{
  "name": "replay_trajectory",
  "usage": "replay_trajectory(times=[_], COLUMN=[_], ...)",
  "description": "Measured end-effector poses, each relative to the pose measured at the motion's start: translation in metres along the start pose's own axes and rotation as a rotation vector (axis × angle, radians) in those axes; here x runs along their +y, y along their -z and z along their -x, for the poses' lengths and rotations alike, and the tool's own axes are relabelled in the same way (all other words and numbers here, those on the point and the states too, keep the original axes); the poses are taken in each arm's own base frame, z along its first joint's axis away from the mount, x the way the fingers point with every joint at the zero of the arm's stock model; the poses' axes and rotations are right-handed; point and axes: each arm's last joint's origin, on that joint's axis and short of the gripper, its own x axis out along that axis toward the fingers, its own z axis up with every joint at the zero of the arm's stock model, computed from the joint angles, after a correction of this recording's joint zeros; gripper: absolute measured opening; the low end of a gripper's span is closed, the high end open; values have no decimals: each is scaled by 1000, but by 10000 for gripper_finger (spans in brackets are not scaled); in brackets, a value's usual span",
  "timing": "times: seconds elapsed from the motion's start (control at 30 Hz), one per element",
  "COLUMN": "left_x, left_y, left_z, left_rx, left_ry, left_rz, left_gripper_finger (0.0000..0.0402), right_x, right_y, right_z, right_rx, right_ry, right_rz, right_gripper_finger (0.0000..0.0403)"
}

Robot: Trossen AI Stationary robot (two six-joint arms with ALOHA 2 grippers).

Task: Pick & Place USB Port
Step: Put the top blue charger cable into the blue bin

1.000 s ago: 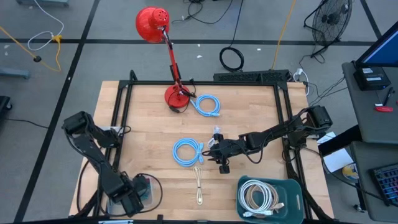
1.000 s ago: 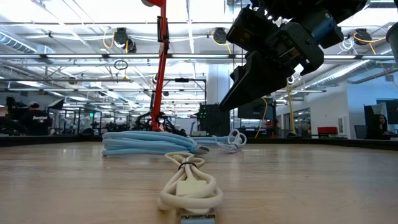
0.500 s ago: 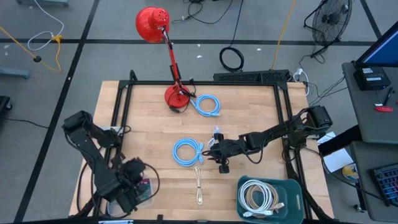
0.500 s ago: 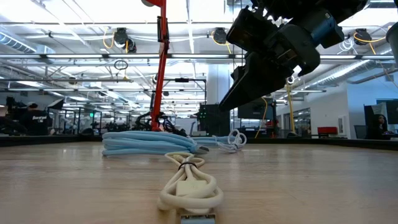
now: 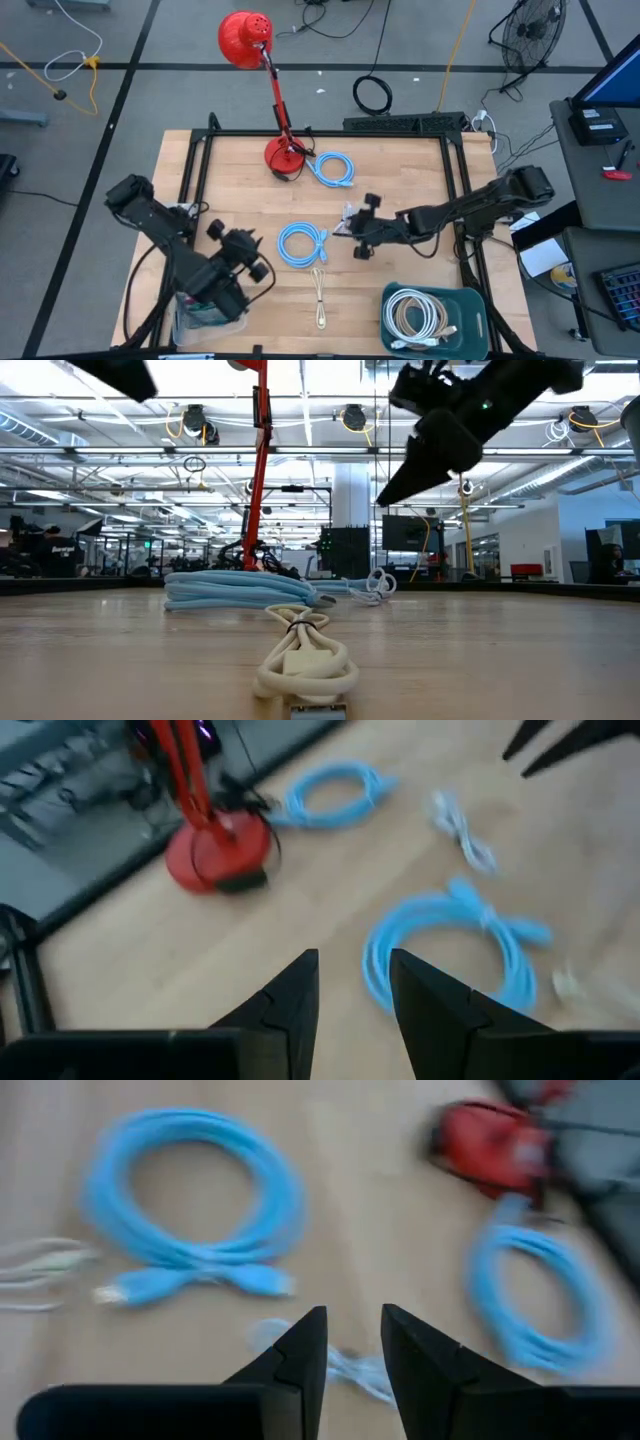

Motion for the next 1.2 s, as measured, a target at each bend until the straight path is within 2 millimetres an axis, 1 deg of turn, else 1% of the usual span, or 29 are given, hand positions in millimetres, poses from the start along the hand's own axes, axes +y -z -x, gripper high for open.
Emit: replay_trajectory(times=[0.1, 0.27, 0.4, 0.47, 0.53, 0.7, 0.77, 0.83, 0.97, 1.07, 1.13, 1.2], left_x=[1, 4, 4, 4, 5, 15, 20, 23, 24, 25, 25, 24], left_y=[-10, -23, -31, -35, -40, -60, -68, -75, -84, -88, -89, -90], left_z=[-12, -33, -46, -52, -58, -82, -93, -104, -120, -129, -131, -131], left_rx=[-11, 64, 114, 116, 96, -57, -68, -59, -29, 35, 62, 64], left_ry=[-43, -106, -122, -126, -139, -230, -265, -287, -288, -266, -256, -247], left_rz=[60, 82, 116, 133, 157, 269, 302, 326, 287, 225, 203, 189], left_gripper_finger=[129, 129, 129, 129, 129, 129, 129, 129, 129, 129, 129, 129], right_x=[-12, -34, -51, -58, -64, -80, -85, -90, -101, -111, -121, -131], right_y=[-2, -10, -17, -13, -5, 23, 33, 38, 35, 31, 30, 29], right_z=[17, 59, 92, 104, 111, 116, 116, 116, 115, 108, 102, 93], right_rx=[-5, -79, -182, -213, -230, -290, -327, -389, -509, -521, -509, -500], right_ry=[158, 355, 420, 418, 422, 511, 534, 538, 492, 529, 586, 599], right_rz=[-2, -27, -79, -104, -114, -158, -194, -226, -194, -186, -202, -216], right_gripper_finger=[89, 89, 89, 89, 89, 89, 89, 89, 89, 89, 89, 89])
